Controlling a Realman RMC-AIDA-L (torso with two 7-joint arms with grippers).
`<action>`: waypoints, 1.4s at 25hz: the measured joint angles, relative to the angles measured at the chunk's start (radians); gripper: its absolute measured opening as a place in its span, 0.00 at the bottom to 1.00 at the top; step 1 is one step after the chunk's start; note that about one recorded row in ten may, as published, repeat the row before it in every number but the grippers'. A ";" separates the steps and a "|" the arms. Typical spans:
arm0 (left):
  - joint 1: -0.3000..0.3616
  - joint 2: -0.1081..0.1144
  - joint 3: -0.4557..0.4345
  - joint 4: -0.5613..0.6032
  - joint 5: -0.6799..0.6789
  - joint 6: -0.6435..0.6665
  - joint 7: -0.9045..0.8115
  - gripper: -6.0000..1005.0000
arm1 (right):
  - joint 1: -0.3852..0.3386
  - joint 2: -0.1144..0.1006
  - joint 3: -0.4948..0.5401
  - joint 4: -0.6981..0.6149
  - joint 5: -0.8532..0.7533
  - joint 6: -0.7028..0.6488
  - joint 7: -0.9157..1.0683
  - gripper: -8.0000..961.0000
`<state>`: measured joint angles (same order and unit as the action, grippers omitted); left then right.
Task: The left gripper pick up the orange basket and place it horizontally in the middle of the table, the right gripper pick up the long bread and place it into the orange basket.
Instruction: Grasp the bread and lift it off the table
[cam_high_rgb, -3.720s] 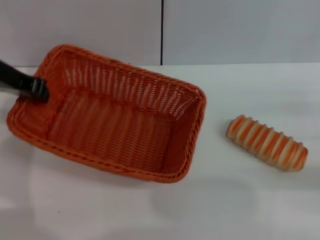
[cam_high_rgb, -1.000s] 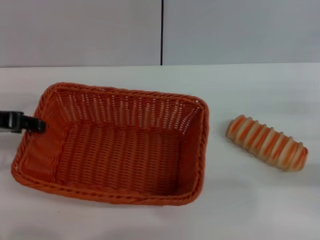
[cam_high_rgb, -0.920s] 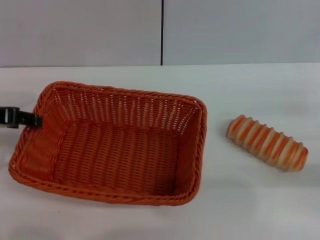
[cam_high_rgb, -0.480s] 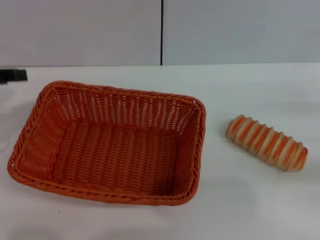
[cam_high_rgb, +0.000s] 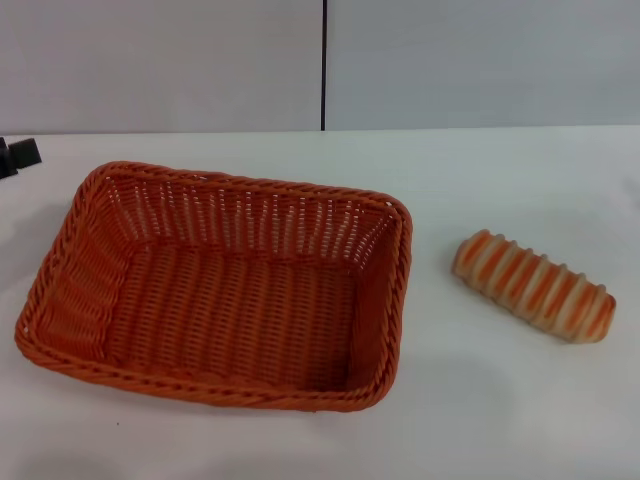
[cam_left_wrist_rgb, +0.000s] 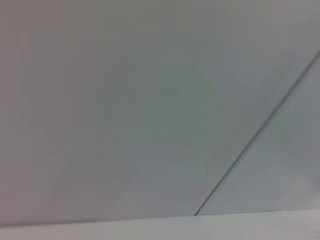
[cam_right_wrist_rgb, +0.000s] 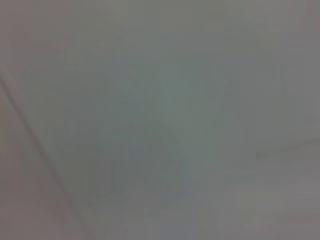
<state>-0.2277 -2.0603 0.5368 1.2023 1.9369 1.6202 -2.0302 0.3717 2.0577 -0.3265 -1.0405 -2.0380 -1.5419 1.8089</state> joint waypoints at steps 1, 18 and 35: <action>0.004 -0.001 -0.003 -0.019 -0.014 0.000 0.044 0.61 | 0.013 -0.006 -0.010 -0.046 -0.055 -0.035 0.068 0.34; 0.023 -0.001 -0.039 -0.227 -0.125 -0.014 0.382 0.61 | 0.221 -0.080 -0.161 -0.107 -0.613 -0.387 0.583 0.34; 0.027 0.000 -0.039 -0.242 -0.127 -0.018 0.398 0.61 | 0.239 -0.068 -0.172 0.182 -0.613 -0.150 0.561 0.34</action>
<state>-0.2003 -2.0605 0.4974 0.9606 1.8099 1.6024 -1.6322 0.6105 1.9902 -0.4986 -0.8589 -2.6510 -1.6917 2.3694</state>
